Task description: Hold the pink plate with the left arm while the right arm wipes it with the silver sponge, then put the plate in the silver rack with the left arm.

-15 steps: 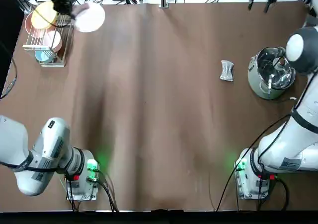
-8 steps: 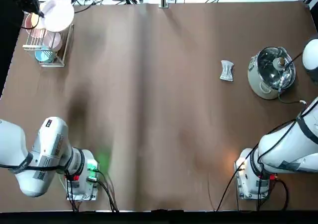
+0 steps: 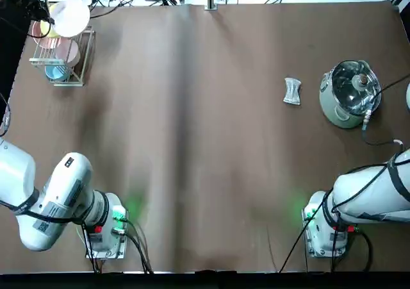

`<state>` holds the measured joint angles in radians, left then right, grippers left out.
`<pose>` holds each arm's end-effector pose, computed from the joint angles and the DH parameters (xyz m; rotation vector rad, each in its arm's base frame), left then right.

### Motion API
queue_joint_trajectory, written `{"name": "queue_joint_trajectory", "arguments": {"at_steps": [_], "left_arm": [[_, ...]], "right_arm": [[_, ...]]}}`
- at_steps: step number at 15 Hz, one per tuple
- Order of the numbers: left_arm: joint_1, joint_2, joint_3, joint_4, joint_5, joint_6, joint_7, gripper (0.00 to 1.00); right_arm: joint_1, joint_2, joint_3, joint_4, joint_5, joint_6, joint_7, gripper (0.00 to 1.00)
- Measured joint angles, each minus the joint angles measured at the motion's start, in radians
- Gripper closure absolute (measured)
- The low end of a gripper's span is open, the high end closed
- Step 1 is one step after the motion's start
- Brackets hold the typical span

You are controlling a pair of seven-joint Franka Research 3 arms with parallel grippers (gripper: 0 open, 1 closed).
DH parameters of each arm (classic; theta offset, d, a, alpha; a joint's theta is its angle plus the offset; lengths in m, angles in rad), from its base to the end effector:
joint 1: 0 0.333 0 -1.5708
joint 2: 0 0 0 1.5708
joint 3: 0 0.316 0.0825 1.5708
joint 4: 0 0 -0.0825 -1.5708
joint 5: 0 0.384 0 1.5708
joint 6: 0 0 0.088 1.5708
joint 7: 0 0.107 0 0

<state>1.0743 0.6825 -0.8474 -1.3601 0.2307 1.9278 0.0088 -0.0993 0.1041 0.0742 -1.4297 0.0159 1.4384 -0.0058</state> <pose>0.6431 0.3090 0.4249 2.8520 0.4190 0.1988 0.5727 -0.0150 0.6207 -3.1129 0.0280 0.1476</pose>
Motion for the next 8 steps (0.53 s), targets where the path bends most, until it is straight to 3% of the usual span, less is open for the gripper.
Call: {"name": "queue_joint_trajectory", "arguments": {"at_steps": [4,8], "left_arm": [[0.007,0.004,0.015,0.035,-0.015,0.02,-0.09,0.97],[0.01,0.005,0.071,0.044,-0.059,0.078,-0.192,0.97]], "right_arm": [[-0.004,-0.013,-0.004,-0.006,0.0,-0.003,-0.03,0.0],[-0.008,-0.016,-0.005,-0.001,0.0,0.0,-0.031,0.0]]}}
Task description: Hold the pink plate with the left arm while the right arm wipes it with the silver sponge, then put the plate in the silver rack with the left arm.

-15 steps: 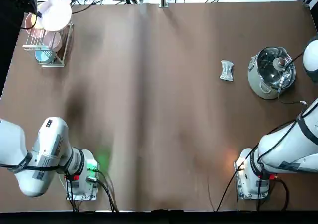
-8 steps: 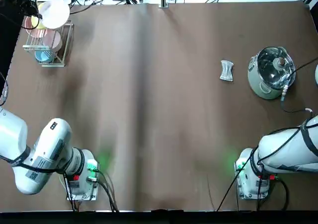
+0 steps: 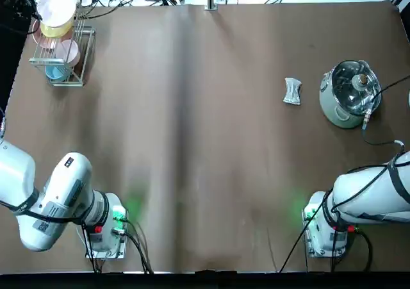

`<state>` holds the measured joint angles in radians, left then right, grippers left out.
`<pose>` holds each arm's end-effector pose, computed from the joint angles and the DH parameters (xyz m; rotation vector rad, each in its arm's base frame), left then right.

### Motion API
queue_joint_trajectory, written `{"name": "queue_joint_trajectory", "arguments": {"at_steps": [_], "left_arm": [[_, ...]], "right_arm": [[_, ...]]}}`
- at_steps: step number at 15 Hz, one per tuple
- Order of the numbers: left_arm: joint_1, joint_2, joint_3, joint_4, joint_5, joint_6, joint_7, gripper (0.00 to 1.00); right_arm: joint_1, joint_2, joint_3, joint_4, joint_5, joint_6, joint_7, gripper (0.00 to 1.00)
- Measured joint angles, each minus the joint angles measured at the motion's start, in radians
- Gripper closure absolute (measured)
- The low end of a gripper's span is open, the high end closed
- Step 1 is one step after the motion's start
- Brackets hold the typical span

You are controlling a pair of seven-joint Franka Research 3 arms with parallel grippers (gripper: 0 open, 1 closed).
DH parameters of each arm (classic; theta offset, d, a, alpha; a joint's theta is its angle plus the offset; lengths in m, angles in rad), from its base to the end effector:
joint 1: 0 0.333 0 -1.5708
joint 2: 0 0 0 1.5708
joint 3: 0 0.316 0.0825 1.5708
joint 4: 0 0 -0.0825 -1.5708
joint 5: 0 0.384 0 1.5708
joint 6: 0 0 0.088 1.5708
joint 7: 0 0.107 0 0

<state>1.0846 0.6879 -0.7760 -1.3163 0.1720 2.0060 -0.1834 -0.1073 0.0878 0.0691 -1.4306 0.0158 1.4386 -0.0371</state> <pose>0.6337 0.3616 0.4312 2.7260 0.8387 0.2952 0.5678 -0.0218 0.6295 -3.1144 -0.0005 0.1226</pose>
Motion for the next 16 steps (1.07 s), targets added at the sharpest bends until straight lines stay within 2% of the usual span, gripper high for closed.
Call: {"name": "queue_joint_trajectory", "arguments": {"at_steps": [5,16], "left_arm": [[0.001,0.016,0.059,0.0,-0.06,0.048,-0.069,0.97],[-0.001,0.084,0.071,0.0,-0.061,0.132,-0.196,0.97]], "right_arm": [[-0.001,-0.003,0.0,0.001,0.0,0.006,0.0,0.0],[-0.003,-0.003,0.0,0.001,-0.001,0.011,0.0,0.0]]}}
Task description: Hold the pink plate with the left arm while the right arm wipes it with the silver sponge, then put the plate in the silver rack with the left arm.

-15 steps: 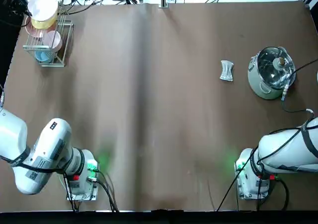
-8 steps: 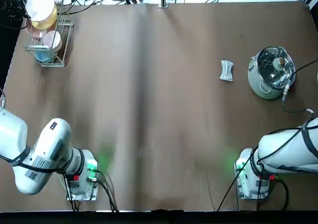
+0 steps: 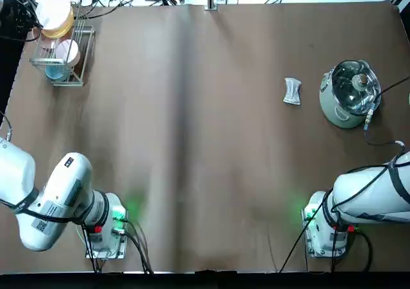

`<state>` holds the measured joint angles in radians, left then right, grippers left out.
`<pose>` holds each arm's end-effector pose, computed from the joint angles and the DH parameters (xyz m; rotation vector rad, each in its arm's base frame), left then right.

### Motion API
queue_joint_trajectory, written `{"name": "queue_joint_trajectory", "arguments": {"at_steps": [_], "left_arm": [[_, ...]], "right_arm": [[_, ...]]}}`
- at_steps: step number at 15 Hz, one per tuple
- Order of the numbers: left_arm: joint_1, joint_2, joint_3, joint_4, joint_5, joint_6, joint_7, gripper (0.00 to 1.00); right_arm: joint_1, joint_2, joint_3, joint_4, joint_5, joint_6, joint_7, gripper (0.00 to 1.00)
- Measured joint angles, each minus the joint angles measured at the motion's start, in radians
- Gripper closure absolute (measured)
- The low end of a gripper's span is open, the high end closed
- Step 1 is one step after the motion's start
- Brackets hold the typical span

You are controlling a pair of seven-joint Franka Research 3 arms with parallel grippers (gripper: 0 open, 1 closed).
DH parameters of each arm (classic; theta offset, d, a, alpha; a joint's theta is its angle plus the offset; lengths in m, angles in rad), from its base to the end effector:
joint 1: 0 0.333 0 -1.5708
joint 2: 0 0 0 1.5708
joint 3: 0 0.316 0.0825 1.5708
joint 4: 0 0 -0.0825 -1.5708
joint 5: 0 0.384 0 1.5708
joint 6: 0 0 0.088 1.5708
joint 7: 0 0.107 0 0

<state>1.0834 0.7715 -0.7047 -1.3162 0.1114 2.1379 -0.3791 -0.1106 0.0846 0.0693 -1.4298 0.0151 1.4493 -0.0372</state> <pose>0.6293 0.4044 0.3745 2.4924 1.2162 0.3094 0.5679 -0.0236 0.6325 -3.1166 0.0044 0.0998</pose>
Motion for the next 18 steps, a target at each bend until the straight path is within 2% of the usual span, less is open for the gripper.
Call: {"name": "queue_joint_trajectory", "arguments": {"at_steps": [9,11,13,14,18], "left_arm": [[0.001,0.015,0.013,0.0,0.0,0.0,0.0,0.97],[0.001,0.016,0.016,0.0,0.0,0.0,0.004,0.9],[0.002,0.016,0.018,0.0,0.0,0.0,0.027,0.87],[0.002,0.016,0.018,0.0,0.0,0.0,0.043,0.74],[0.0,0.016,0.017,0.001,0.0,0.001,0.08,0.37]], "right_arm": [[-0.001,0.0,-0.002,-0.001,0.0,0.0,0.0,0.0],[-0.001,0.0,-0.001,-0.001,0.0,0.0,0.0,0.0],[-0.001,0.0,-0.001,-0.001,0.0,0.001,-0.001,0.0],[-0.001,0.0,-0.001,-0.001,-0.001,0.001,-0.001,0.0],[-0.001,0.0,-0.001,-0.001,-0.001,0.001,-0.002,0.0]]}}
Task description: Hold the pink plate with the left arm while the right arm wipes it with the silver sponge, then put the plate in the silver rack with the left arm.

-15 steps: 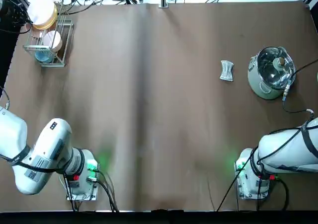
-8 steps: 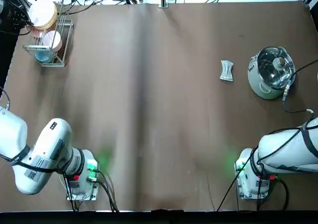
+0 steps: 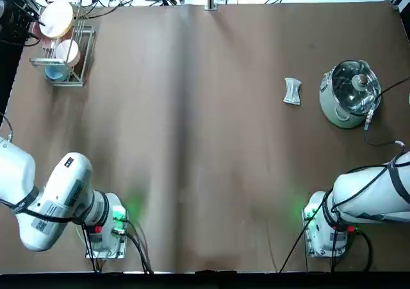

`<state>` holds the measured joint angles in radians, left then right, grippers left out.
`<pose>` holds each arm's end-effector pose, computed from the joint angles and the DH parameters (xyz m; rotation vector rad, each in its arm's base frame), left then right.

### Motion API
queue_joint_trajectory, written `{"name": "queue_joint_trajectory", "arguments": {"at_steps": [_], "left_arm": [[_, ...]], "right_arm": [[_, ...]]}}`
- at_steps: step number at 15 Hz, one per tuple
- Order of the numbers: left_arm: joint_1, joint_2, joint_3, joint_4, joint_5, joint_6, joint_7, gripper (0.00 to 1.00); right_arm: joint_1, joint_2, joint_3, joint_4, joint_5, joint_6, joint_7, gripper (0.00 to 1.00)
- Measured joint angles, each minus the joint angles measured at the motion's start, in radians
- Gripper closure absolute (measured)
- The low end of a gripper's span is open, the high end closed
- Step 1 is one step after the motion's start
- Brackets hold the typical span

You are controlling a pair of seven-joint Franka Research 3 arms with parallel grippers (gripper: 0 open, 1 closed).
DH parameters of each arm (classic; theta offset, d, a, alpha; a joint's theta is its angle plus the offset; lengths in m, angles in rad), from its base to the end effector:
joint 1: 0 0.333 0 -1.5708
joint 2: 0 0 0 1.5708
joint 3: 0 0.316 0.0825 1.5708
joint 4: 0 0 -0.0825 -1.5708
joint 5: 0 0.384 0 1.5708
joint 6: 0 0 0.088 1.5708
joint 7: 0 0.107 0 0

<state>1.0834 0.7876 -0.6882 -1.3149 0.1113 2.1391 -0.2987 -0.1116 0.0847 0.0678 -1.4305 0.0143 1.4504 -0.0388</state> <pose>0.6252 0.4126 0.3604 2.5395 1.1394 0.3086 0.5680 -0.0251 0.6323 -3.1174 0.0059 0.0994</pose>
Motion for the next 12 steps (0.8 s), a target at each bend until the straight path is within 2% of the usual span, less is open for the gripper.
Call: {"name": "queue_joint_trajectory", "arguments": {"at_steps": [4,5,12], "left_arm": [[-0.008,-0.013,-0.016,0.007,0.0,0.001,0.019,0.04],[-0.011,-0.04,-0.036,0.007,0.0,-0.007,0.05,0.0],[-0.026,-0.172,-0.161,-0.013,0.068,-0.16,0.094,0.0]], "right_arm": [[-0.001,0.0,-0.001,0.0,-0.001,0.0,-0.001,0.0],[-0.001,0.0,0.0,-0.001,-0.001,0.0,-0.001,0.0],[-0.002,0.0,-0.001,-0.001,-0.002,0.0,-0.002,0.0]]}}
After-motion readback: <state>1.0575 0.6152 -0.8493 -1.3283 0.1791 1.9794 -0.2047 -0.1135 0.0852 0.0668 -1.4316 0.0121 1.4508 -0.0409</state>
